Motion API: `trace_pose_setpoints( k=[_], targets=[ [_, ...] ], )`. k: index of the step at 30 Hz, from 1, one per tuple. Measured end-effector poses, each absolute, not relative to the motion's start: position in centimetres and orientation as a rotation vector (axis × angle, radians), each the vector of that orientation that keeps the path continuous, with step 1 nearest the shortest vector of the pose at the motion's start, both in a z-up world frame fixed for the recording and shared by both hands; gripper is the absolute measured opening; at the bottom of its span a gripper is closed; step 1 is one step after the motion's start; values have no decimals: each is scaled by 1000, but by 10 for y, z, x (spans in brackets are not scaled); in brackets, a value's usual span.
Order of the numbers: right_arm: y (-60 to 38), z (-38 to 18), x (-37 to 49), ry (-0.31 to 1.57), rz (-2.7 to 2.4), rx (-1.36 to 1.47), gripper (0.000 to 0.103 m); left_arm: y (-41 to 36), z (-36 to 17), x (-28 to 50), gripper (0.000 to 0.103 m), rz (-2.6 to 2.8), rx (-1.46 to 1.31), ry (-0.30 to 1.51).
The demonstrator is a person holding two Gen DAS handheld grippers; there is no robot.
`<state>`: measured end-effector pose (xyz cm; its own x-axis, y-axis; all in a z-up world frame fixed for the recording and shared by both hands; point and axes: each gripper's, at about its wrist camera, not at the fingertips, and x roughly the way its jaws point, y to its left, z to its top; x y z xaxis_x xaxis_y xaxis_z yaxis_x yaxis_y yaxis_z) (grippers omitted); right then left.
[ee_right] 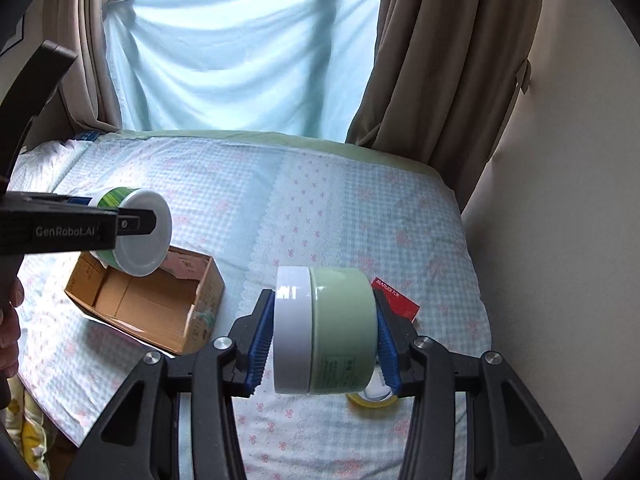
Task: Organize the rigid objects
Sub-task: 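Carry both jars over the cardboard box and open both tools to drop them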
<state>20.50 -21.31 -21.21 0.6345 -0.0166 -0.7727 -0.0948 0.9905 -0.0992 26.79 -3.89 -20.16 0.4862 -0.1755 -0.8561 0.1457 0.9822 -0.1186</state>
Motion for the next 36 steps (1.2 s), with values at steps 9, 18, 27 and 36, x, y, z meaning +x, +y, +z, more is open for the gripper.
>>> trace_pose_setpoints(
  k=[9,18,27,36],
  targets=[
    [-134,-162,210,889,-34,-29,43,78,-179,251,55,-233,-24,1023],
    [-58,-178,247,972,31,42,43,160,-216,263,55,-175,-11,1091],
    [-16,-262,296,1158,126,95,43,190,-299,299,55,-89,-61,1257],
    [-2,-365,335,1367,126,135,43,186,-388,346,55,-61,-4,1420]
  ],
)
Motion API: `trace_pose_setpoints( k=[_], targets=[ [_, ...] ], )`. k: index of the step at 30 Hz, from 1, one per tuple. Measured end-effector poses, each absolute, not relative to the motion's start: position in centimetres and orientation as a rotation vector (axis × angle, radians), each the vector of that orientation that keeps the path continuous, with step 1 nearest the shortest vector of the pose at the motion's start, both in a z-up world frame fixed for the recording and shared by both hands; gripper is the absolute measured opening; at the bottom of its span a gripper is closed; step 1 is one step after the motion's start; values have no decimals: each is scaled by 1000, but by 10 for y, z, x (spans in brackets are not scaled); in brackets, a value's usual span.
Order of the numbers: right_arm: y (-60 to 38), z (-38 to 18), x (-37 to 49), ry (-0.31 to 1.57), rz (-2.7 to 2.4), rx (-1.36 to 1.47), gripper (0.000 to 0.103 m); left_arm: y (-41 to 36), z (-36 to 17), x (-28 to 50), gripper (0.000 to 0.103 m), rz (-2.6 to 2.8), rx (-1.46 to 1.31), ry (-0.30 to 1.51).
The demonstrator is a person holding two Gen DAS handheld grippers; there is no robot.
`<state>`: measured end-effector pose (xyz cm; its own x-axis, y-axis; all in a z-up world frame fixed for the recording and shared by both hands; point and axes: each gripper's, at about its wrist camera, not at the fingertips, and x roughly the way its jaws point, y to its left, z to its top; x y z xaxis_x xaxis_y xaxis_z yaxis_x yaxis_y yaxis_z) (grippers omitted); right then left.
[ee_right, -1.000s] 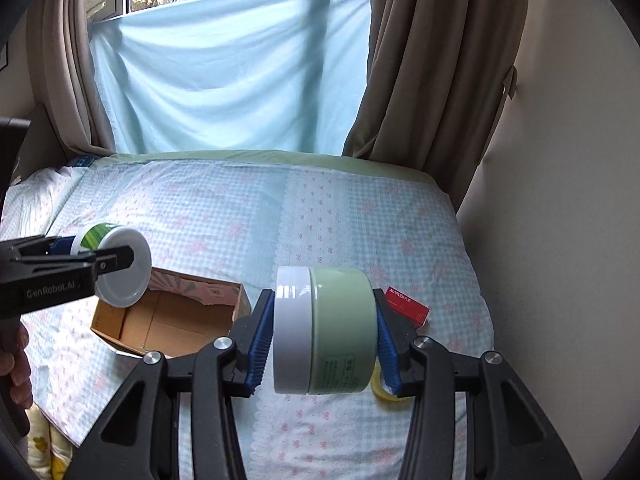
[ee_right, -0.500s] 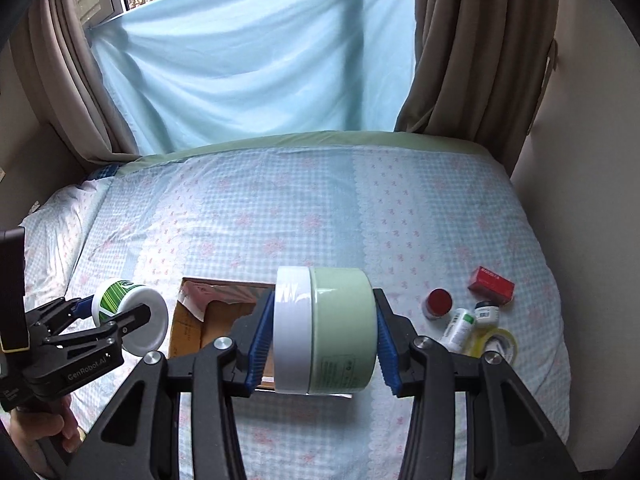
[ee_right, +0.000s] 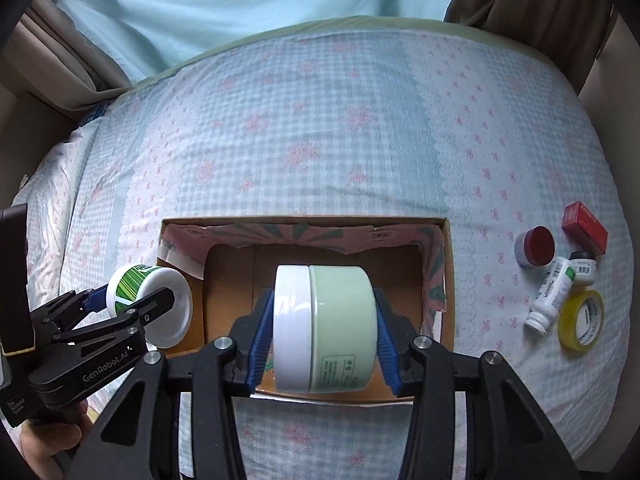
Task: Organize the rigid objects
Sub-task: 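Carry both jars over the cardboard box and open both tools to drop them, then withdraw both tools from the box toward the remaining items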
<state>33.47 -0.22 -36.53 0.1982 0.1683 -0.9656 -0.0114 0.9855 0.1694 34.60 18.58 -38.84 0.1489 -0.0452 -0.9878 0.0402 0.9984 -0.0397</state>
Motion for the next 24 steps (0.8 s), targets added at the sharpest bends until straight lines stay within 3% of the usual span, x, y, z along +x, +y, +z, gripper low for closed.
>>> trace_pose_setpoints(
  k=[8,17,18,20,21,23,24],
  targets=[
    [-2,-427,356,1481,71,152,42,167,-443,366,54,-96,76,1516],
    [-5,-441,365,1527,77,168,41,149,-447,366,54,-154,169,1508],
    [-4,-443,366,1537,89,176,41,147,-443,364,59,-169,177,1487],
    [-3,-445,367,1555,95,176,41,145,-431,362,102,-193,187,1449],
    [-3,-445,367,1558,95,179,41,145,-424,360,103,-197,198,1426],
    [-8,-442,366,1554,112,241,60,148,-416,355,103,-203,216,1408],
    [-11,-441,364,1560,114,279,99,150,-414,352,103,-200,221,1409]
  ],
)
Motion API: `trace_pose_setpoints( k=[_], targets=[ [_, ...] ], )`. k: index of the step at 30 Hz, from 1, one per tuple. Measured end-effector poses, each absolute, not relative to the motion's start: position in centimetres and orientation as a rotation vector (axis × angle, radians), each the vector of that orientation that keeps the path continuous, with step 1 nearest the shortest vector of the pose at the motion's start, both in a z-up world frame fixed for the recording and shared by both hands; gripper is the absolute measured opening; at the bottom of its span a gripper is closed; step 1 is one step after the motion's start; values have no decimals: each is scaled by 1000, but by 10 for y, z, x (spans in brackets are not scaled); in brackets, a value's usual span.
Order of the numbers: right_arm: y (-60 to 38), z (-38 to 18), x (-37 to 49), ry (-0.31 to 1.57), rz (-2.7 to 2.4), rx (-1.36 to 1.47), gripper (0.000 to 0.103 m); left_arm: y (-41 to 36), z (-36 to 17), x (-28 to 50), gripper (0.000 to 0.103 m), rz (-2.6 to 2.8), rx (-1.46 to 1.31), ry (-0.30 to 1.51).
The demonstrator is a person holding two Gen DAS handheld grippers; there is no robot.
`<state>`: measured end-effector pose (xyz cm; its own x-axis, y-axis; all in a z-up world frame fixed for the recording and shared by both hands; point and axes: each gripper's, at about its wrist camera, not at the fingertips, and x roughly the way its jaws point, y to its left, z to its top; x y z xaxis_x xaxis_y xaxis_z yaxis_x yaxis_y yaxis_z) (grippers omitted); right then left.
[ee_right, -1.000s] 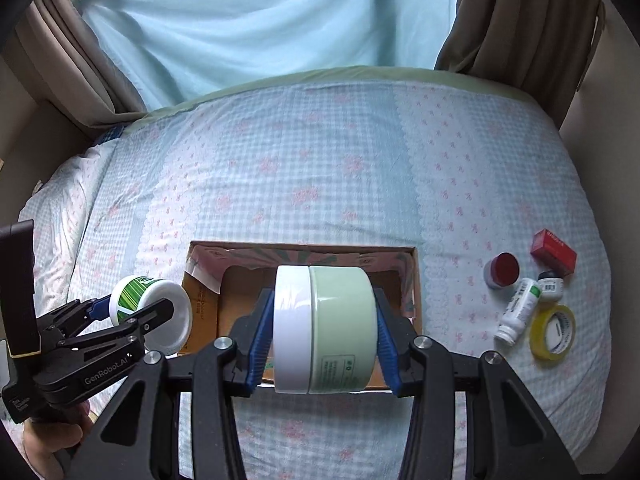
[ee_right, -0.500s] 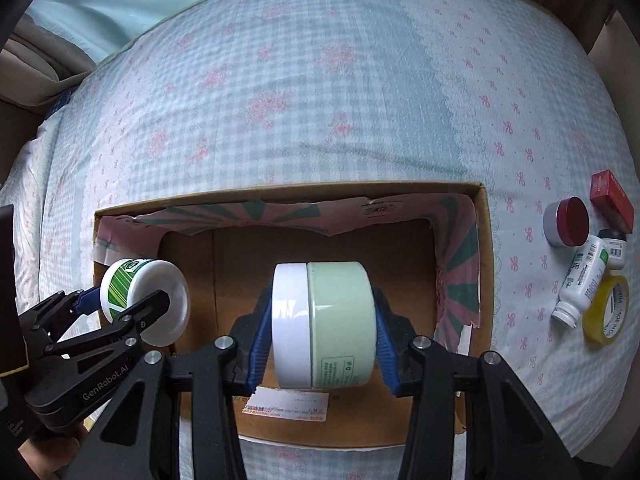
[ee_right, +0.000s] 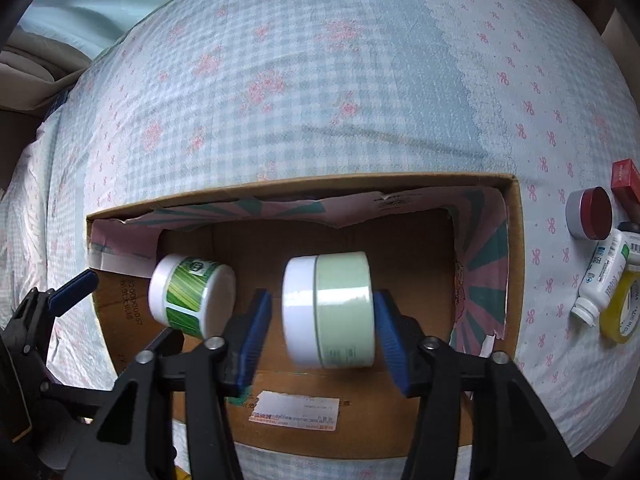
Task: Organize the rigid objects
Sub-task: 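Withdraw both tools from the box toward the remaining items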
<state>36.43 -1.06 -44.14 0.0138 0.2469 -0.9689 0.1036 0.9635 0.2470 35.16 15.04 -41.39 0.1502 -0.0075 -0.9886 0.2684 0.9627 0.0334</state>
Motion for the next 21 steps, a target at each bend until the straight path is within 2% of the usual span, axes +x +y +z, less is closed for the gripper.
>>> trace_pose_setpoints(
  k=[1,10,21],
  targets=[
    [-14,-440,363,1551,109,315,103,154,-413,348,103,-196,217,1413],
    [-21,-415,345,1461,82,361,103,173,-395,325,103,-139,156,1399],
    [-15,-356,307,1374,102,279,103,180,-329,285,103,-119,141,1275]
  ],
)
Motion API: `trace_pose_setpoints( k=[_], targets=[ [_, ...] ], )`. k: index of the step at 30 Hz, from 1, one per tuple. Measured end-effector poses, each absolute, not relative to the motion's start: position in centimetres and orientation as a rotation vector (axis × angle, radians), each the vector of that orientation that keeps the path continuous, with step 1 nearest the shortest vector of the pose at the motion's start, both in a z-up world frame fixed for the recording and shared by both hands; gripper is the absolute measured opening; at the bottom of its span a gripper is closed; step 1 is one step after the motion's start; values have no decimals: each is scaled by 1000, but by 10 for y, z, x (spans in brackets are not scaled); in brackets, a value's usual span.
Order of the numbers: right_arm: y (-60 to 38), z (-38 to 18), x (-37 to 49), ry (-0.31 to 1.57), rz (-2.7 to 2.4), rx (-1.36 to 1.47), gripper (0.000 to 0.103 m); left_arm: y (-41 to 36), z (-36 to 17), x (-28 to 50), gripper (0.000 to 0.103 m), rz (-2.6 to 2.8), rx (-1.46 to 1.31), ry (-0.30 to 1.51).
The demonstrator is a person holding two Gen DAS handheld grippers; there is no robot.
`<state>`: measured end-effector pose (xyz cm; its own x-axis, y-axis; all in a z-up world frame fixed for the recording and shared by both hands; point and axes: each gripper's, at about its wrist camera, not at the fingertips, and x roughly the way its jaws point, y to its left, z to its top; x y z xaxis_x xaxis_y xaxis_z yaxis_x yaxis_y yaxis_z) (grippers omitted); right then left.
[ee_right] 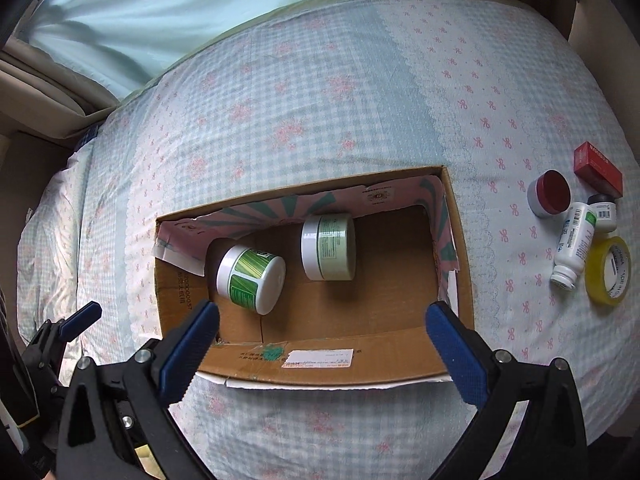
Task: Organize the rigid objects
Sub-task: 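Withdraw both tools from the box toward the remaining items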
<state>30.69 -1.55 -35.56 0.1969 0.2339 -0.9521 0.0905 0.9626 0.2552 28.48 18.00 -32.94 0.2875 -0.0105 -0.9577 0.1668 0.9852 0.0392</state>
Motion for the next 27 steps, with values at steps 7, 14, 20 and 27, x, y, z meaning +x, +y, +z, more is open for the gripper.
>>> trace_pose_setpoints(
  k=[7,14,20,27],
  targets=[
    [-9,-303,261,1296,113,205,103,189,-279,238,103,-104,111,1183],
    [-13,-251,214,1236,94,168,103,190,-221,186,103,-110,100,1074],
    [-40,-213,166,1159,-3,126,103,170,-193,160,103,-181,77,1022],
    [-99,-195,115,1132,-193,148,103,113,-184,148,103,-334,79,990]
  ],
)
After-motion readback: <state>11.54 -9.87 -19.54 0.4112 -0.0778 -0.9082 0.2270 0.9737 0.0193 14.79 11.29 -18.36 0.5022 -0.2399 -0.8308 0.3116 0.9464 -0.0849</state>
